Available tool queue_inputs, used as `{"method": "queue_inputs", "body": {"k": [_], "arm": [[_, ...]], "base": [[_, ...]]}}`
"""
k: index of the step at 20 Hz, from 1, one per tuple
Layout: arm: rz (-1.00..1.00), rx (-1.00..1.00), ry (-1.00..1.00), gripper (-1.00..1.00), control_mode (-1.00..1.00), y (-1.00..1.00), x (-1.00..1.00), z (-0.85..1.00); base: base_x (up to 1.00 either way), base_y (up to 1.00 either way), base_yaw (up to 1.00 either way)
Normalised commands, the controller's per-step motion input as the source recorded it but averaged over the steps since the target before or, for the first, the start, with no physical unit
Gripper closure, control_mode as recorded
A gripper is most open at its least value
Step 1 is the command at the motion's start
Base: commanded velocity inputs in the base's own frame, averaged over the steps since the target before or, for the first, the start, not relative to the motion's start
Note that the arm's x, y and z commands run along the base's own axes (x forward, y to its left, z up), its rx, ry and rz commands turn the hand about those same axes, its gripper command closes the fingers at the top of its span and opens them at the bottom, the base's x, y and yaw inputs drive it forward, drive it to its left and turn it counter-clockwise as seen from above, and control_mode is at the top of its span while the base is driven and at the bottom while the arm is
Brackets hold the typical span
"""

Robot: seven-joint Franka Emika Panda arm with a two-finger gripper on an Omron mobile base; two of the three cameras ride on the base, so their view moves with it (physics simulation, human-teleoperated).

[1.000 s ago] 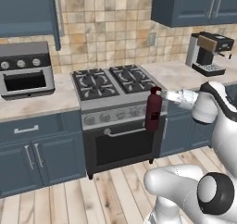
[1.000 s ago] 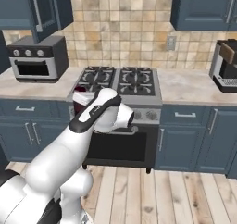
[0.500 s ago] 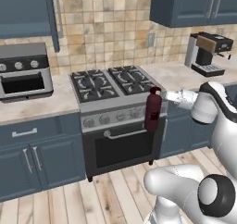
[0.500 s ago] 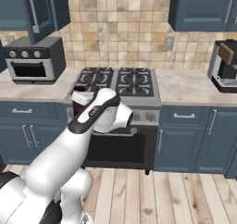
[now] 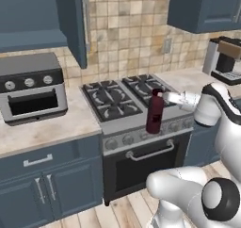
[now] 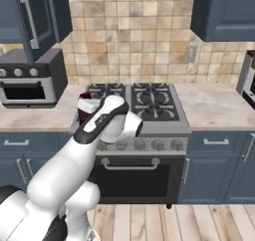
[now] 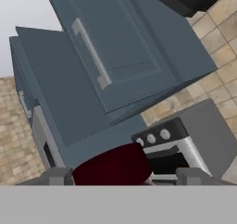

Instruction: Pick the juice from the counter and place it in the open cabinet.

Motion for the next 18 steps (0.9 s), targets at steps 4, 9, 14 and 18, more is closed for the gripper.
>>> {"method": "queue_inputs", "body": {"k": [4, 9, 14, 18], "arm": [[0.00, 0.00, 0.00, 1.00, 1.00, 0.00, 0.00, 0.00], [0.00, 0.00, 0.00, 1.00, 1.00, 0.00, 0.00, 0.00], [0.00, 0.00, 0.00, 1.00, 1.00, 0.00, 0.00, 0.00], [0.00, 0.00, 0.00, 1.00, 1.00, 0.00, 0.00, 0.00]], "base": [[-0.06, 0.89, 0.00], [0.00, 1.00, 0.00], [0.00, 1.00, 0.00], [0.13, 0.86, 0.00]]}}
